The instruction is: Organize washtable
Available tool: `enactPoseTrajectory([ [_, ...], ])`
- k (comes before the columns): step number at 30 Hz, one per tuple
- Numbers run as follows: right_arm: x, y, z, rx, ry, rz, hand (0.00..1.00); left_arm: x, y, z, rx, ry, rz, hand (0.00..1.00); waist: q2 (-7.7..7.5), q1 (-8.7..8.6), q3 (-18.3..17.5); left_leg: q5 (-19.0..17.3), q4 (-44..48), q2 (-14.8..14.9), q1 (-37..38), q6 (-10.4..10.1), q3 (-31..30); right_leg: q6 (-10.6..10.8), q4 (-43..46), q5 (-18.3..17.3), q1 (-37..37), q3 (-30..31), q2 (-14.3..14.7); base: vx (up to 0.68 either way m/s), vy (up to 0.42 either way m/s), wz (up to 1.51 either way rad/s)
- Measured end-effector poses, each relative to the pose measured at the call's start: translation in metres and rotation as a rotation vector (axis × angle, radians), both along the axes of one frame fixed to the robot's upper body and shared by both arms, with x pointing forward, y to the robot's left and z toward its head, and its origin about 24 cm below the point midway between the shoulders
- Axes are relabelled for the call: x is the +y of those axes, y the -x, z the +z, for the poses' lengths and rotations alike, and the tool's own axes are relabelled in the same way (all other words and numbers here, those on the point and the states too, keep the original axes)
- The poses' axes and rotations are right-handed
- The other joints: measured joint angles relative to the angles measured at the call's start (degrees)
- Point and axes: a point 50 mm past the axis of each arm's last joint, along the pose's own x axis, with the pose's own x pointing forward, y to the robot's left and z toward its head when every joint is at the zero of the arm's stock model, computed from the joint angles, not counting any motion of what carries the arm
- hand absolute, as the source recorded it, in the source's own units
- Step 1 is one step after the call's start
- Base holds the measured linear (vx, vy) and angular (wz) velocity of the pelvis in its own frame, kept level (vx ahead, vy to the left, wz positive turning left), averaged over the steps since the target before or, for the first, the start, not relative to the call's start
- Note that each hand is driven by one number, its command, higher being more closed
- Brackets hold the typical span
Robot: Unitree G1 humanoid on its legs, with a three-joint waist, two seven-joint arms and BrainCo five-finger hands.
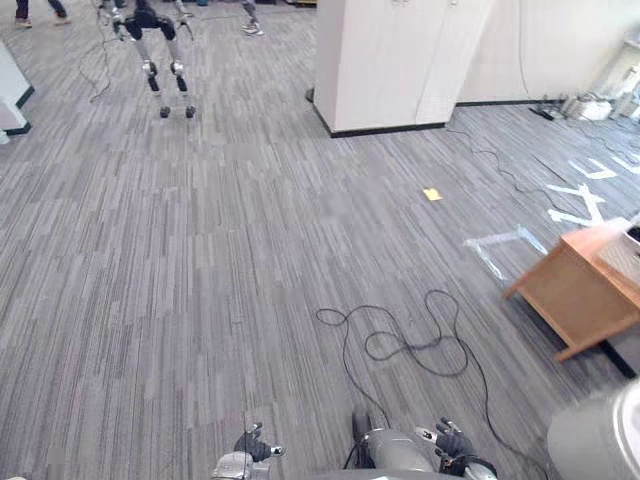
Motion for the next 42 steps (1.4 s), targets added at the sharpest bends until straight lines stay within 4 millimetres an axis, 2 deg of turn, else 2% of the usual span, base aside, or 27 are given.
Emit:
enactPoseTrajectory([
  [2, -0.006, 0.003, 0.0, 0.005, 0.004, -0.036, 0.0, -0.002, 0.01, -0.003, 0.03, 0.03, 0.056, 0.0, 1.11, -0.94, -1.0, -2.2, 1.0, 1.5, 1.8, -1.1, -3.1, -0.8, 3.7, 7.5, -0.9, -0.5, 0.6, 0.64, -0.254, 0.82],
  [3, -0.013, 0.009, -0.001, 0.025, 0.008, -0.072, 0.0, -0.006, 0.011, -0.004, 0.029, 0.061, 0.098, 0.0, 2.93, -0.59, -1.8, -2.0, 5.1, 2.9, 0.3, -1.5, -4.1, -2.7, 4.5, 10.4, -0.5, -1.3, 1.3, 0.63, -0.237, 0.43],
  [4, -0.022, 0.012, 0.0, 0.035, 0.023, -0.1, 0.0, -0.015, 0.014, -0.005, 0.036, 0.096, 0.139, 0.0, 5.87, -0.18, -2.5, -0.8, 10.4, 5.0, -2.0, -3.4, -4.5, -4.4, 3.9, 10.0, 0.8, -2.9, 2.7, 0.75, -0.293, 0.28],
  [5, -0.025, 0.013, 0.0, 0.04, 0.023, -0.116, 0.0, -0.017, 0.017, -0.006, 0.04, 0.108, 0.17, 0.0, 6.66, -0.03, -2.6, 1.2, 14.8, 5.6, -3.8, -6.7, -4.3, -6.0, 3.9, 9.2, 1.7, -3.6, 3.4, 0.5, -0.192, 0.12],
  [6, -0.025, 0.014, 0.0, 0.043, 0.023, -0.123, 0.0, -0.017, 0.019, -0.006, 0.044, 0.117, 0.193, 0.0, 6.85, 0.02, -2.7, 3.3, 17.9, 5.7, -5.0, -8.1, -4.2, -7.0, 3.9, 8.5, 2.5, -4.0, 3.7, 0.48, -0.206, 0.07],
  [8, -0.026, 0.022, -0.002, 0.067, 0.021, -0.131, 0.0, -0.013, 0.018, -0.006, 0.028, 0.156, 0.298, 0.0, 5.91, 0.17, -2.0, 14.6, 35.3, 6.9, -10.5, -10.3, -3.5, -9.6, 0.6, 6.0, 10.6, -5.0, 4.2, 0.62, -0.253, 0.16],
  [10, -0.025, 0.031, -0.004, 0.092, 0.011, -0.148, 0.0, -0.007, 0.012, -0.003, -0.013, 0.166, 0.367, 0.0, 6.1, 0.9, -1.6, 9.1, 47.7, 12.1, -15.1, -8.3, 2.9, -11.1, -2.7, 5.0, 18.1, -6.5, 4.6, 0.5, -0.195, 0.32],
  [11, -0.023, 0.036, -0.006, 0.111, 0.003, -0.156, 0.0, -0.004, 0.009, -0.002, -0.042, 0.184, 0.43, 0.0, 4.95, 1.44, -1.0, 6.3, 50.0, 14.0, -18.0, -6.9, 5.9, -11.6, -4.2, 4.7, 21.7, -6.8, 4.3, 0.37, -0.129, 0.34],
  [13, -0.021, 0.036, -0.006, 0.113, -0.009, -0.161, 0.0, 0.002, 0.008, 0.0, -0.074, 0.215, 0.547, 0.0, 4.42, 2.12, -0.5, 2.8, 46.0, 14.6, -22.3, -7.1, 8.5, -11.3, -5.7, 3.1, 25.1, -6.8, 2.9, 0.32, -0.015, 0.26],
  [16, -0.023, 0.035, -0.006, 0.109, -0.004, -0.167, 0.0, 0.005, 0.012, -0.001, -0.077, 0.225, 0.643, 0.0, 4.83, 2.52, -0.3, 1.9, 27.2, 11.8, -26.5, -8.7, 7.9, -7.7, -3.2, -2.2, 25.6, -6.7, 0.1, 0.19, 0.108, 0.12],
  [18, -0.031, 0.033, -0.003, 0.105, 0.021, -0.149, 0.0, 0.005, 0.037, -0.005, -0.039, 0.231, 0.747, 0.0, 6.52, 3.23, 0.5, 7.5, 14.7, 8.5, -24.8, -10.9, 5.3, -5.2, -0.7, -5.4, 25.8, -3.7, -1.0, 0.22, 0.217, -0.42],
  [20, -0.031, 0.027, -0.002, 0.093, 0.027, -0.115, 0.0, 0.012, 0.055, -0.006, -0.021, 0.205, 0.804, 0.0, 7.08, 2.97, -0.7, 7.3, 14.6, 8.9, -25.0, -11.4, 6.8, -4.9, 5.4, -7.2, 24.4, -3.6, 0.6, 0.3, 0.096, -0.32],
  [21, -0.03, 0.025, -0.002, 0.095, 0.034, -0.081, 0.0, 0.02, 0.064, -0.006, -0.022, 0.184, 0.837, 0.0, 7.38, 3.16, -0.1, 6.2, 19.7, 10.9, -26.0, -14.5, 8.1, -6.9, 8.7, -8.4, 24.6, -3.8, 3.7, 0.36, -0.01, -0.33],
  [22, -0.022, 0.02, -0.003, 0.093, 0.025, -0.039, 0.0, 0.03, 0.071, -0.005, -0.032, 0.165, 0.914, 0.0, 4.89, 4.58, 1.0, 5.2, 31.9, 11.5, -31.5, -15.2, 9.6, -10.4, 4.8, -8.5, 28.4, -3.2, 3.9, 0.23, -0.024, -0.49],
  [23, -0.02, 0.02, -0.003, 0.094, 0.021, -0.036, 0.0, 0.035, 0.074, -0.004, -0.036, 0.154, 0.95, 0.0, 4.74, 5.33, 1.1, 3.2, 35.7, 11.3, -34.9, -15.9, 9.0, -8.6, 2.4, -10.1, 29.2, -1.4, 3.4, 0.2, 0.005, -0.59],
  [24, -0.021, 0.015, -0.003, 0.09, 0.021, -0.04, 0.0, 0.025, 0.084, -0.007, -0.01, 0.179, 1.051, 0.0, 5.28, 5.65, 1.4, 3.5, 31.3, 11.4, -37.1, -13.7, 5.3, -8.0, 1.8, -10.6, 30.2, -0.7, 4.0, 0.2, 0.128, -0.62],
  [25, -0.016, 0.015, -0.004, 0.096, 0.011, -0.034, 0.0, 0.014, 0.096, -0.009, 0.026, 0.189, 1.098, 0.0, 6.06, 6.06, 1.4, 7.9, 27.5, 11.4, -37.4, -11.0, 5.1, -7.1, 2.2, -11.9, 30.5, 1.1, 3.8, 0.27, 0.181, -0.65],
  [27, -0.004, 0.015, -0.006, 0.102, -0.011, 0.007, 0.0, 0.01, 0.109, -0.009, 0.064, 0.176, 1.111, 0.0, 3.99, 5.93, -0.5, 6.8, 25.5, 9.1, -35.3, -8.2, 10.2, -5.7, 3.6, -13.9, 29.2, 4.7, 0.0, 0.32, 0.216, -0.81],
  [28, 0.002, 0.016, -0.007, 0.105, -0.024, 0.014, 0.0, 0.013, 0.106, -0.009, 0.05, 0.169, 1.104, 0.0, 2.3, 5.83, -1.5, 6.0, 24.4, 7.8, -34.9, -7.2, 12.2, -4.9, 3.6, -13.4, 28.5, 6.4, -1.7, 0.34, 0.178, -0.67],
  [30, 0.008, 0.023, -0.01, 0.12, -0.043, 0.0, 0.0, 0.019, 0.091, -0.008, 0.006, 0.169, 1.077, 0.0, 1.53, 5.77, -1.9, 5.6, 22.6, 6.5, -33.5, -5.7, 14.3, -3.7, 7.4, -12.7, 26.5, 8.1, -2.7, 0.34, 0.173, -0.39],
  [33, 0.007, 0.025, -0.01, 0.108, -0.065, -0.079, 0.0, 0.025, 0.073, -0.005, -0.032, 0.155, 0.983, 0.0, 1.24, 5.37, -2.2, 5.8, 15.7, 4.5, -27.4, -4.6, 16.5, 1.0, 22.3, -8.8, 20.0, 8.1, -2.5, 0.31, 0.168, -0.29],
  [34, 0.005, 0.025, -0.009, 0.098, -0.064, -0.101, 0.0, 0.023, 0.066, -0.005, -0.034, 0.153, 0.923, 0.0, 1.69, 4.4, -1.8, 5.3, 12.5, 3.5, -24.1, -3.3, 16.6, -0.2, 29.4, -7.9, 17.4, 7.0, -2.4, 0.28, 0.11, -0.08],
  [36, 0.005, 0.021, -0.008, 0.08, -0.06, -0.106, 0.0, 0.025, 0.057, -0.004, -0.042, 0.143, 0.839, 0.0, 1.46, 3.33, -1.9, 5.0, 9.3, 3.0, -19.3, -2.6, 16.6, -3.0, 32.2, -11.4, 14.6, 2.7, -2.4, 0.28, 0.066, 0.02],
  [39, 0.004, 0.014, -0.006, 0.05, -0.044, -0.093, 0.0, 0.022, 0.042, -0.003, -0.064, 0.153, 0.777, 0.0, 1.83, 2.44, -1.8, 5.4, 4.4, 4.1, -13.2, -3.5, 17.2, -4.4, 20.0, -12.7, 9.5, -3.5, 0.5, 0.39, -0.021, 0.05],
  [40, 0.006, 0.017, -0.007, 0.063, -0.041, -0.099, 0.0, 0.023, 0.041, -0.003, -0.065, 0.148, 0.766, 0.0, 0.84, 2.6, -2.1, 5.4, 3.4, 3.1, -11.5, -4.2, 17.1, -4.4, 7.8, -5.5, 10.1, -3.4, 1.6, 0.41, -0.019, 0.24],
  [41, 0.003, 0.02, -0.007, 0.067, -0.041, -0.128, 0.0, 0.019, 0.041, -0.004, -0.053, 0.153, 0.759, 0.0, 1.65, 1.96, -2.4, 4.6, 3.9, 2.8, -10.0, -5.6, 15.0, -5.1, 5.1, 2.5, 11.3, -2.9, 2.4, 0.5, -0.012, 0.24],
  [42, 0.001, 0.022, -0.008, 0.075, -0.039, -0.131, 0.0, 0.016, 0.042, -0.004, -0.047, 0.159, 0.76, 0.0, 2.17, 1.99, -2.9, 4.8, 5.1, 3.3, -10.2, -5.8, 14.7, -5.7, 3.9, 3.1, 12.2, -2.9, 2.8, 0.41, 0.012, 0.15],
])
